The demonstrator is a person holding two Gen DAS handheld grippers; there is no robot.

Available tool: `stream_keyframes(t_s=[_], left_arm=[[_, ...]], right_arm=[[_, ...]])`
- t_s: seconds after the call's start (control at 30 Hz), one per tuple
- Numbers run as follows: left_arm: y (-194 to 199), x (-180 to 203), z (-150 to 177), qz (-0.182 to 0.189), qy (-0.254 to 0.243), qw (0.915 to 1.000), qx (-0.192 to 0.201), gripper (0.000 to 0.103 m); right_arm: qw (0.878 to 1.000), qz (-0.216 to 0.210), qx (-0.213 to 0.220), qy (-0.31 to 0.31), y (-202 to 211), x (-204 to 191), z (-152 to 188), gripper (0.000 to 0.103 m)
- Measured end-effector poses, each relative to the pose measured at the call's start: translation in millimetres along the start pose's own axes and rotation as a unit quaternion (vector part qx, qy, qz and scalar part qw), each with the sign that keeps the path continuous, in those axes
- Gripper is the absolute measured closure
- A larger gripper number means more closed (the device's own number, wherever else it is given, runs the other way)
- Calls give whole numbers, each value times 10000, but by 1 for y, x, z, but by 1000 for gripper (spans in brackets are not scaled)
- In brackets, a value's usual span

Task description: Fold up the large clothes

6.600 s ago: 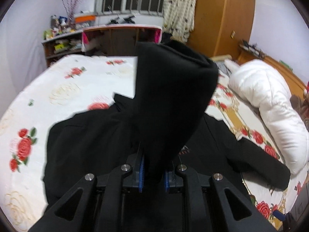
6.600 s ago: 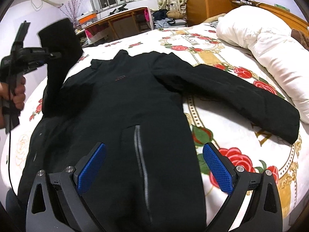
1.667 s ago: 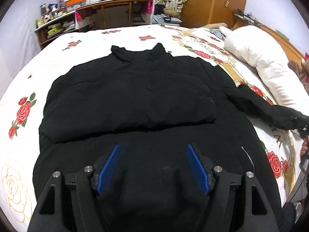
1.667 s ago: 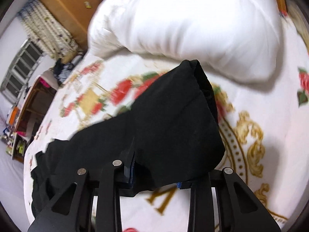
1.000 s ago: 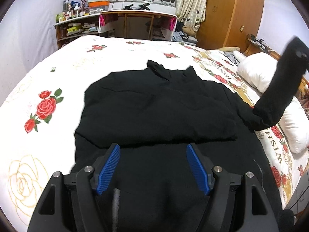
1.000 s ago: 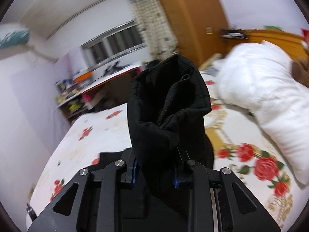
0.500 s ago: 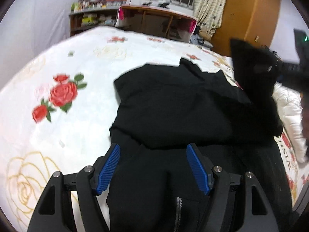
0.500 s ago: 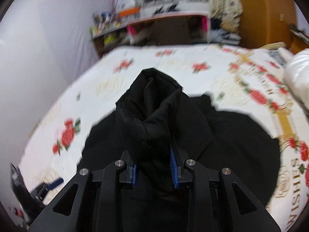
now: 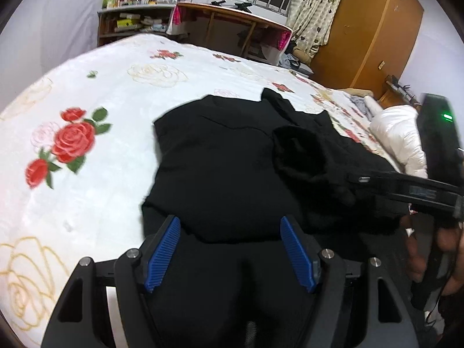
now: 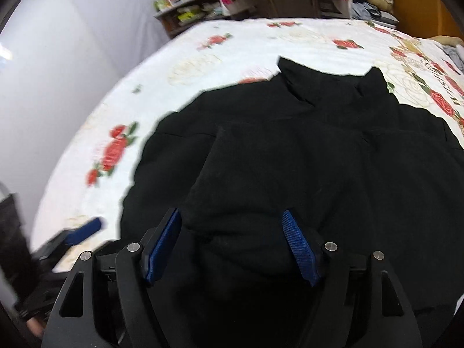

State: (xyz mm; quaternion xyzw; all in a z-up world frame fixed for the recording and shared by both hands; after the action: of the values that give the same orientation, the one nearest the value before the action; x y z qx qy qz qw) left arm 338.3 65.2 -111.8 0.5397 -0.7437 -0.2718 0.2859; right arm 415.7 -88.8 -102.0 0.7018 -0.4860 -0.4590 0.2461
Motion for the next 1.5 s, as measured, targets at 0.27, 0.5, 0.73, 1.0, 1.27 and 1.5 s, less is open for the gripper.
stream_keyframes(t_s=[0.27, 0.5, 0.73, 1.0, 1.27, 1.5], left_arm=[[-14, 36, -29, 687, 187, 9974, 73, 26], [-80, 78, -62, 1360, 398, 9895, -299, 72], [-67, 70, -71, 650, 87, 9978, 84, 95], [-102, 47, -32, 399, 336, 9978, -406, 95], [-51, 39, -47, -254, 187, 9995, -74, 95], [-53, 75, -96, -291, -535, 9977, 305, 95]], right_arm=[[9971, 391, 610, -230, 71, 62, 0, 31], [9780, 1132, 967, -1461, 119, 184, 7, 31], [9696, 1221, 1287, -1688, 137, 218, -9, 46], [9789, 1249, 587, -1506, 50, 238, -6, 57], [9757, 1227, 1204, -1358, 109, 230, -17, 58], [9729, 1317, 1298, -1391, 103, 240, -55, 58]])
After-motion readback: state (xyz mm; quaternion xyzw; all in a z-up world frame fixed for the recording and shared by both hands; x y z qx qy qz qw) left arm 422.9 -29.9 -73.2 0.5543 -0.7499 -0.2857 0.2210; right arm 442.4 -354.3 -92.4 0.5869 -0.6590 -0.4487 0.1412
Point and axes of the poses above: each gripper's, at about its wrist camera, not at the fingertips, and y roughly against the way its jaws point, x to its right, z to its underside, the point moved 8 cm from there along -y, roughly the way its jaws point, and after that the axes turned 13 degrees about -y, right-handed, at the moved point
